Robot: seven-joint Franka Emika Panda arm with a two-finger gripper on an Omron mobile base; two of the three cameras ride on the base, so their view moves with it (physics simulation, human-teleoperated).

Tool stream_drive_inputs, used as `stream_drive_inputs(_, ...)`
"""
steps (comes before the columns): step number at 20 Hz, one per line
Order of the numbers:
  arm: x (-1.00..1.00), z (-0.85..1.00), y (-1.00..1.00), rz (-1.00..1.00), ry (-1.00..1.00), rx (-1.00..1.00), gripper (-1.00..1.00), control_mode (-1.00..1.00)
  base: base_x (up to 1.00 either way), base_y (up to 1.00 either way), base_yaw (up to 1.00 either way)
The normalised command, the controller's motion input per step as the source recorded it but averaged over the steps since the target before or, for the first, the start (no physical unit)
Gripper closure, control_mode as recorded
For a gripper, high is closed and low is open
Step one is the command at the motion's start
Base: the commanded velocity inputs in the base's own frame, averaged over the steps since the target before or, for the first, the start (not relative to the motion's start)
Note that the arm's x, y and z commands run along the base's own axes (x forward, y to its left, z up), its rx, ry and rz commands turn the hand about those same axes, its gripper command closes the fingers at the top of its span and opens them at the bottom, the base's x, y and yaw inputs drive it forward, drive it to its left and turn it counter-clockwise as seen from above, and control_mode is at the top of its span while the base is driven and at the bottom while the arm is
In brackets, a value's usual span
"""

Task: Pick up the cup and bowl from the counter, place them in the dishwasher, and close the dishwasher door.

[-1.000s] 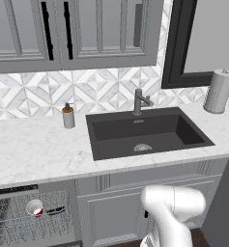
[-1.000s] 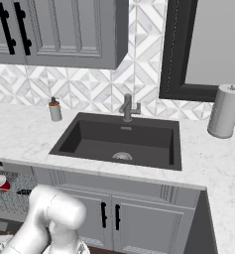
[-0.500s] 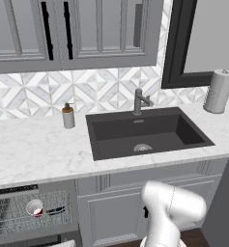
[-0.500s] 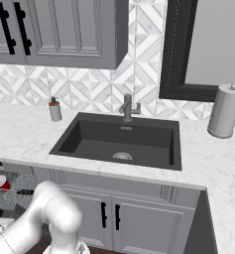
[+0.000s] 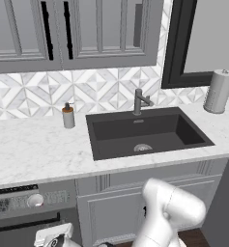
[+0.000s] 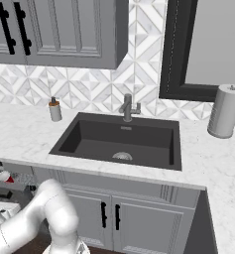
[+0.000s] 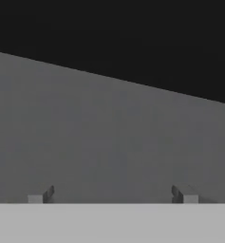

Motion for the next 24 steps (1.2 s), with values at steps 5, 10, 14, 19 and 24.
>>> stream_drive_inputs(5,1.00,-0.44,-0.13,-0.08,-0.41,0.00,-1.00,-1.00,0.00,0.00,0.00)
stream_drive_inputs(10,1.00,-0.50,-0.33,-0.05,-0.39,0.00,-1.00,-1.00,0.00,0.00,0.00)
stream_drive_inputs(14,1.00,-0.56,-0.44,-0.03,-0.33,0.00,-1.00,-1.00,0.00,0.00,0.00)
stream_drive_inputs(19,0.93,-0.16,-0.52,-0.04,-0.37,0.00,-1.00,-1.00,0.00,0.00,0.00)
stream_drive_inputs(24,0.23,0.00,-0.85,-0.08,-0.40,0.01,-1.00,-1.00,0.00,0.00,0.00)
